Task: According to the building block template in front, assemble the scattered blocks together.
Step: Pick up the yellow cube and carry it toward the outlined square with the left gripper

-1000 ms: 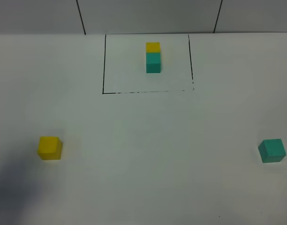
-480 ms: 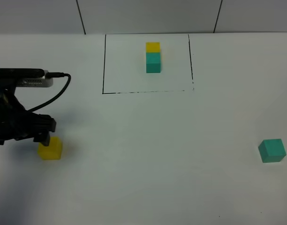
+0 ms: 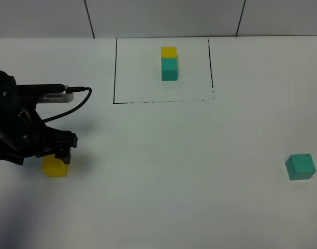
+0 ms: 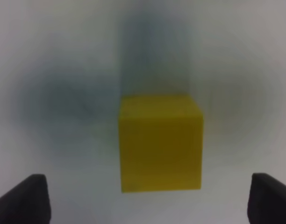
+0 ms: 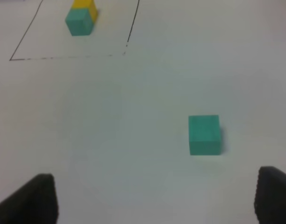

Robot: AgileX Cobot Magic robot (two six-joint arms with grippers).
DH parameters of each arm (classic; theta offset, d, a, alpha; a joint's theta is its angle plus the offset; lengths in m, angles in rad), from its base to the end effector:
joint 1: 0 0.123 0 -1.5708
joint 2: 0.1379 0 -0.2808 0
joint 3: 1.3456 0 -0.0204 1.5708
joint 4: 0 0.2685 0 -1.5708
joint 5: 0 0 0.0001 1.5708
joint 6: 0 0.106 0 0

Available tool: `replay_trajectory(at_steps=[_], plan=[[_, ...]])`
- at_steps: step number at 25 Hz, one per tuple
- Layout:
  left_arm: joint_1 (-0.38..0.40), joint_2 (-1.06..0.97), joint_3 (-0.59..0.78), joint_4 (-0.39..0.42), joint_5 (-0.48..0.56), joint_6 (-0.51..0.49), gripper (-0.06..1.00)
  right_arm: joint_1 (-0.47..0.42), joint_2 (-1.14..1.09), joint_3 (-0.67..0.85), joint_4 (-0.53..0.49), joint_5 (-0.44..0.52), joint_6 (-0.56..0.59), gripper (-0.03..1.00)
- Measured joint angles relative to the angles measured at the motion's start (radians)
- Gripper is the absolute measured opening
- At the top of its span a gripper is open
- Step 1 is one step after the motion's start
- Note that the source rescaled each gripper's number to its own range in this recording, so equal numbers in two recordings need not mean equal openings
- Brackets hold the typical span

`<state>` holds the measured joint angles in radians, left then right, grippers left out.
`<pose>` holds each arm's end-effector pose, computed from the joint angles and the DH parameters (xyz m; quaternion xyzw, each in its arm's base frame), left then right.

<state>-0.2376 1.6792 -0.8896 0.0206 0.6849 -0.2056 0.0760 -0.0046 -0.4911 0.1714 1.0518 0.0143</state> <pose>0.2976 -0.0706 0.1332 0.0233 0.9955 -0.0131 0.0910 0.0271 0.0178 0.2783 -0.0289 0.8484 0.1090 0.5172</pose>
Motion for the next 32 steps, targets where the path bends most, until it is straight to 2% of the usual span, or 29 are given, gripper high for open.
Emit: replay_trajectory(at_steps=[2,11,13,15,16,18,19,20,22,26,29,32], plan=[[0.0,0.017,0.0,-0.021,-0.017,0.0,0.77,0.0,0.0,0.0,0.0,0.0,0.0,0.72],[0.0,0.143,0.0,-0.021,-0.081,0.0,0.77,0.0,0.0,0.0,0.0,0.0,0.0,0.72],[0.0,0.16,0.0,-0.021,-0.098,-0.001,0.72,0.0,0.0,0.0,0.0,0.0,0.0,0.72],[0.0,0.165,0.0,-0.021,-0.109,-0.003,0.61,0.0,0.0,0.0,0.0,0.0,0.0,0.72],[0.0,0.165,0.0,-0.021,-0.115,-0.006,0.51,0.0,0.0,0.0,0.0,0.0,0.0,0.72],[0.0,0.165,-0.003,-0.021,-0.119,-0.007,0.26,0.0,0.0,0.0,0.0,0.0,0.0,0.72],[0.0,0.165,-0.003,-0.021,-0.118,-0.008,0.09,0.0,0.0,0.0,0.0,0.0,0.0,0.72],[0.0,0.165,-0.006,-0.021,-0.109,-0.008,0.0,0.0,0.0,0.0,0.0,0.0,0.0,0.72],[0.0,0.165,-0.02,-0.021,-0.073,-0.001,0.01,0.0,0.0,0.0,0.0,0.0,0.0,0.72],[-0.002,0.166,-0.104,-0.021,0.031,0.088,0.01,0.0,0.0,0.0,0.0,0.0,0.0,0.72],[-0.026,0.166,-0.199,-0.013,0.073,0.206,0.01,0.0,0.0,0.0,0.0,0.0,0.001,0.72],[-0.07,0.172,-0.295,-0.011,0.092,0.397,0.01,0.0,0.0,0.0,0.001,0.0,0.001,0.72]])
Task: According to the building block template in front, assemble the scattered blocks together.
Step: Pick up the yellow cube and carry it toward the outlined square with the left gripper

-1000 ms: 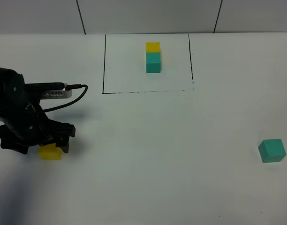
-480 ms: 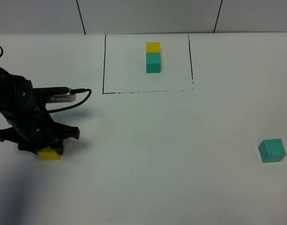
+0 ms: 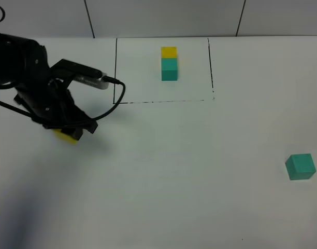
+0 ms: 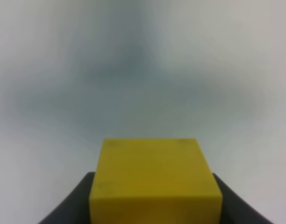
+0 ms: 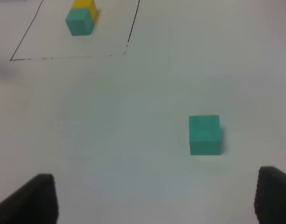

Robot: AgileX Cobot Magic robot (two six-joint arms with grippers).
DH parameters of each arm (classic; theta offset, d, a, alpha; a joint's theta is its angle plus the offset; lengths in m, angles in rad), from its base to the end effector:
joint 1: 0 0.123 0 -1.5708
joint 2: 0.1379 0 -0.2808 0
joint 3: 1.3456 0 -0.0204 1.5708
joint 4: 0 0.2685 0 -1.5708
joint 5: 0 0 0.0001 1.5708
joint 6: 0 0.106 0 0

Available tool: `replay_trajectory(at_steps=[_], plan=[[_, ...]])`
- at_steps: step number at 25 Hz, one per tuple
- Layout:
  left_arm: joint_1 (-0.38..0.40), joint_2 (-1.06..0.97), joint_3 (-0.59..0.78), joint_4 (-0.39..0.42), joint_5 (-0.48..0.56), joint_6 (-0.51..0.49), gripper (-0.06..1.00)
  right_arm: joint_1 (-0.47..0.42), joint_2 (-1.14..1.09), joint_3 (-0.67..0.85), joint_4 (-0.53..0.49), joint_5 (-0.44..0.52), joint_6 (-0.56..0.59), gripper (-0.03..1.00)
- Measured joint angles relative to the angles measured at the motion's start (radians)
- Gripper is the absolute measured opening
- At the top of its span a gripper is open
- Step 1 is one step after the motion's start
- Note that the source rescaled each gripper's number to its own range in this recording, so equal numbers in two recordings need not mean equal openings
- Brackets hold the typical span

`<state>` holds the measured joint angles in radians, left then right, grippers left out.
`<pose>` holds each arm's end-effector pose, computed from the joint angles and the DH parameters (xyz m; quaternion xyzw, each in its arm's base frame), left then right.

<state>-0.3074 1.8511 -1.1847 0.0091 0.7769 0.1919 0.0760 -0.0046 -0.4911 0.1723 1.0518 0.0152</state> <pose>0.3552 -0.1120 0.1461 0.2484 0.9627 -0.0027 0.1072 0.0271 0.0179 0.2783 -0.0286 0.8484 0.1097 0.5171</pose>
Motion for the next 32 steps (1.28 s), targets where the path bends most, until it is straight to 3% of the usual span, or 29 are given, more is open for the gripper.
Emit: replay_trajectory(at_steps=[7,16,21,32], plan=[[-0.131,0.15,-0.295,0.0,0.164,0.373,0.01,0.0,0.0,0.0,0.002,0.0,0.0,0.71],[-0.278,0.388,-0.617,-0.001,0.263,0.651,0.01,0.0,0.0,0.0,0.002,0.0,0.0,0.71],[-0.31,0.466,-0.705,-0.001,0.29,0.719,0.0,0.0,0.0,0.0,0.003,0.0,0.0,0.7],[-0.313,0.53,-0.719,0.0,0.305,0.807,0.01,0.0,0.0,0.0,0.003,0.0,0.002,0.7]])
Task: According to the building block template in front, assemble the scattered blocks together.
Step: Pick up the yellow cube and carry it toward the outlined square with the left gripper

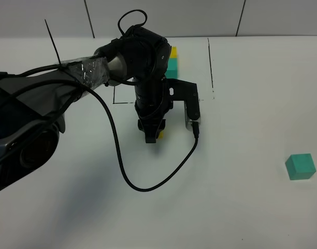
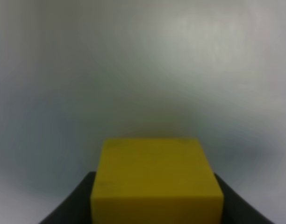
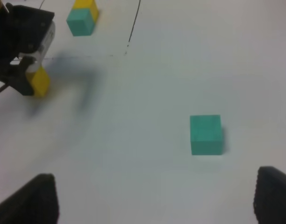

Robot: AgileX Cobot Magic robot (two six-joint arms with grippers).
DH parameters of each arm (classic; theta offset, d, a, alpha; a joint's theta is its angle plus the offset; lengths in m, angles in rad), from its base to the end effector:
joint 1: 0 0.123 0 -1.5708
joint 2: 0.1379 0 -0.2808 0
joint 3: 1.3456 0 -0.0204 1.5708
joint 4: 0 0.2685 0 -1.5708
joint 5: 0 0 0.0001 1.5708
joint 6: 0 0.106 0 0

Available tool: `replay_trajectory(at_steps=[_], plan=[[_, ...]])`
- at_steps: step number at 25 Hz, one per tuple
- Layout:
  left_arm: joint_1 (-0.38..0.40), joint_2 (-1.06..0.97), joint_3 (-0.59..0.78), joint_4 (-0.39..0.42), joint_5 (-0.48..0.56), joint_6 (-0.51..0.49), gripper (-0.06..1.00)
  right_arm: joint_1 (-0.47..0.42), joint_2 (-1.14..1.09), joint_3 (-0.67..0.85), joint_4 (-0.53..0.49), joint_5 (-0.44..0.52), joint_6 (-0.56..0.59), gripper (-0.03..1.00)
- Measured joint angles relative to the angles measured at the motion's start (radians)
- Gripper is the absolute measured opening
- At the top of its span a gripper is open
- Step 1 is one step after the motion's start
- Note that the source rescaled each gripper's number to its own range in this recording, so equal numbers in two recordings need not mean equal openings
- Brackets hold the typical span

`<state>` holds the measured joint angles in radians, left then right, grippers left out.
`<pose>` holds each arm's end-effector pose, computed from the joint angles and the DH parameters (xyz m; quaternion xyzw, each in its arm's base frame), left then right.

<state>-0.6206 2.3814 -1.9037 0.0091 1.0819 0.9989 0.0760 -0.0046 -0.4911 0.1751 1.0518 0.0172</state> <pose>0.4028 -0.2869 0.0979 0.7246 0.6874 0.0133 0.0476 0.0271 0.0181 0.2784 -0.0277 0.8483 0.1116 0.5169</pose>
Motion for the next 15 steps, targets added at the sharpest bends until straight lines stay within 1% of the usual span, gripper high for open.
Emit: replay_trajectory(at_steps=[10,15], plan=[[-0.001,0.023,-0.002,-0.009,0.002,0.013,0.01,0.0,0.0,0.0,0.0,-0.003,0.001,0.7],[-0.001,0.023,-0.002,-0.031,-0.001,0.014,0.01,0.0,0.0,0.0,0.0,-0.003,0.001,0.7]])
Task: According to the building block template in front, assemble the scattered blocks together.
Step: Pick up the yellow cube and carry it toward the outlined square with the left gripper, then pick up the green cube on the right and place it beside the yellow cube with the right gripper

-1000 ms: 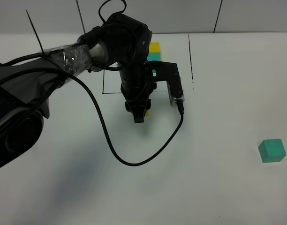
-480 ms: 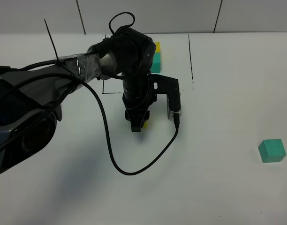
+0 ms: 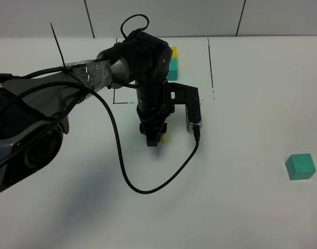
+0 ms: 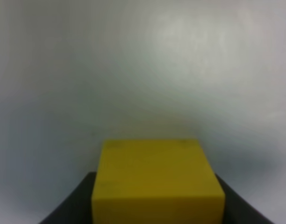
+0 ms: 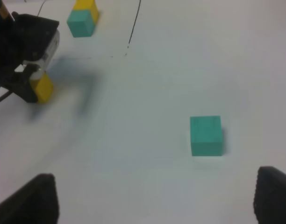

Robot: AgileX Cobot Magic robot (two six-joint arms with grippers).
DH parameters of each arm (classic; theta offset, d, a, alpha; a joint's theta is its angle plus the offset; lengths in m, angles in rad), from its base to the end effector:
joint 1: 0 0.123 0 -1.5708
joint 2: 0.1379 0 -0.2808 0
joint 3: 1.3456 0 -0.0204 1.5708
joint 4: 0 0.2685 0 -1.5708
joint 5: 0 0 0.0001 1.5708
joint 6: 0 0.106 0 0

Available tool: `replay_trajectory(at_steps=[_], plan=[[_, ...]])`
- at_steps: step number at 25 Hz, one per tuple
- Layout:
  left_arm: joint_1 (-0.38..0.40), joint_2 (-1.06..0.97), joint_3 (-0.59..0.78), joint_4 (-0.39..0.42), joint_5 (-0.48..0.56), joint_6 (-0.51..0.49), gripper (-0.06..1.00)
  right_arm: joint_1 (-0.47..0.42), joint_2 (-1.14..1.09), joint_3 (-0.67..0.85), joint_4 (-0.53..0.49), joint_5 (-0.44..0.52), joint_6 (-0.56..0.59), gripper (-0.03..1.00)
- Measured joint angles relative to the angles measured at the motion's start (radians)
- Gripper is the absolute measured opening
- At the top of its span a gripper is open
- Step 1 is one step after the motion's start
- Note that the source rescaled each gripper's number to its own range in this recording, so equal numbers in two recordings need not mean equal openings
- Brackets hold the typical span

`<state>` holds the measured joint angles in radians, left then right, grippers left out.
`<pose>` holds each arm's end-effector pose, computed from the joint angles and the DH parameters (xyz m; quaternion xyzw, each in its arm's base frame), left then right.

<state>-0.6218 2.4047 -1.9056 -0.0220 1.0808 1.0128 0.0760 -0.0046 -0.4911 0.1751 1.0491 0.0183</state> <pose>0.4006 -0.2896 0.0869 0.7254 0.6871 -0.0021 0.0403 0.0272 0.0181 0.2786 -0.0271 0.8476 0.1119 0.5180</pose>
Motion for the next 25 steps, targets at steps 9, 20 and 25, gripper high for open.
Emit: replay_trajectory(at_steps=[9,20,25], plan=[[0.0,-0.036,0.001,-0.044,-0.004,-0.001,0.95,0.0,0.0,0.0,0.0,0.0,0.003,0.7],[0.162,-0.174,0.006,-0.055,-0.049,-0.367,0.99,0.0,0.0,0.0,0.0,-0.001,0.003,0.7],[0.33,-0.25,0.028,-0.047,-0.059,-0.618,0.97,0.0,0.0,0.0,0.0,-0.001,0.003,0.7]])
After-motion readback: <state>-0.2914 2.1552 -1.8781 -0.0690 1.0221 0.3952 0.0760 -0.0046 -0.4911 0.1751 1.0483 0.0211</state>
